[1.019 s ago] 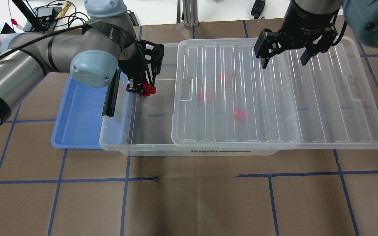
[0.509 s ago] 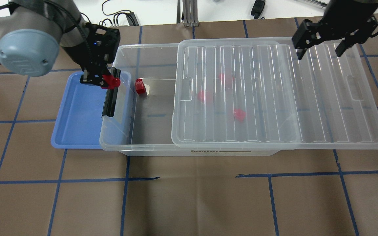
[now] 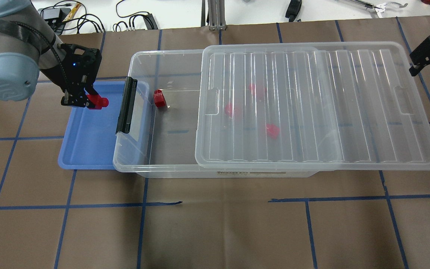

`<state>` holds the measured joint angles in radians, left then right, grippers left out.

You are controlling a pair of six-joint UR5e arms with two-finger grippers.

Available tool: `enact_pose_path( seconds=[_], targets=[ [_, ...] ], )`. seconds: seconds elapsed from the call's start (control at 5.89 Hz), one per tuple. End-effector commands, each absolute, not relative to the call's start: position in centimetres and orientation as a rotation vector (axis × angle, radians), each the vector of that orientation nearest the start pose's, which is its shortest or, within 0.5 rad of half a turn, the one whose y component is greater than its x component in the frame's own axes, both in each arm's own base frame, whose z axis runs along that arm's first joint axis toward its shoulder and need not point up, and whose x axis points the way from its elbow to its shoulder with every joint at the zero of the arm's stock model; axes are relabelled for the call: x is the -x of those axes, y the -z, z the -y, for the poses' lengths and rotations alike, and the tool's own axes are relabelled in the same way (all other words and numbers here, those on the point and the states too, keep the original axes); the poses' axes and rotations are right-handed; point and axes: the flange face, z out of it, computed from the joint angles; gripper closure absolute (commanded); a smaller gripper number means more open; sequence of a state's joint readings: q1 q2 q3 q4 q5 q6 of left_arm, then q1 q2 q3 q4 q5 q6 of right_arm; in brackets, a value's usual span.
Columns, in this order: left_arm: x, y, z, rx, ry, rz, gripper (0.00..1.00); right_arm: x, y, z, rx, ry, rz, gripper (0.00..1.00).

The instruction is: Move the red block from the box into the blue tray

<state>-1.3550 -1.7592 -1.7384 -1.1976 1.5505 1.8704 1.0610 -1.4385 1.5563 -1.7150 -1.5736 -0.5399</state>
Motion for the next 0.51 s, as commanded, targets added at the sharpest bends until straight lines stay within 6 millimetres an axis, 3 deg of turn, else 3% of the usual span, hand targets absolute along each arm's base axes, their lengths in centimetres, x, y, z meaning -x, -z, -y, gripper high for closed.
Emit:
enact_pose_path(
  seconds=[0.0, 0.34],
  targets=[
    [0.1, -28.6, 56.9, 2.328, -0.058, 2.146, 0.85, 21.9, -40.1, 53.6, 0.012, 0.014, -3.153, 0.00],
    [-0.2, -25.0, 57.8, 2.311, -0.032, 2.130, 0.84, 22.9, -37.1, 52.1, -0.060, -0.058, -3.173, 0.00]
  ],
)
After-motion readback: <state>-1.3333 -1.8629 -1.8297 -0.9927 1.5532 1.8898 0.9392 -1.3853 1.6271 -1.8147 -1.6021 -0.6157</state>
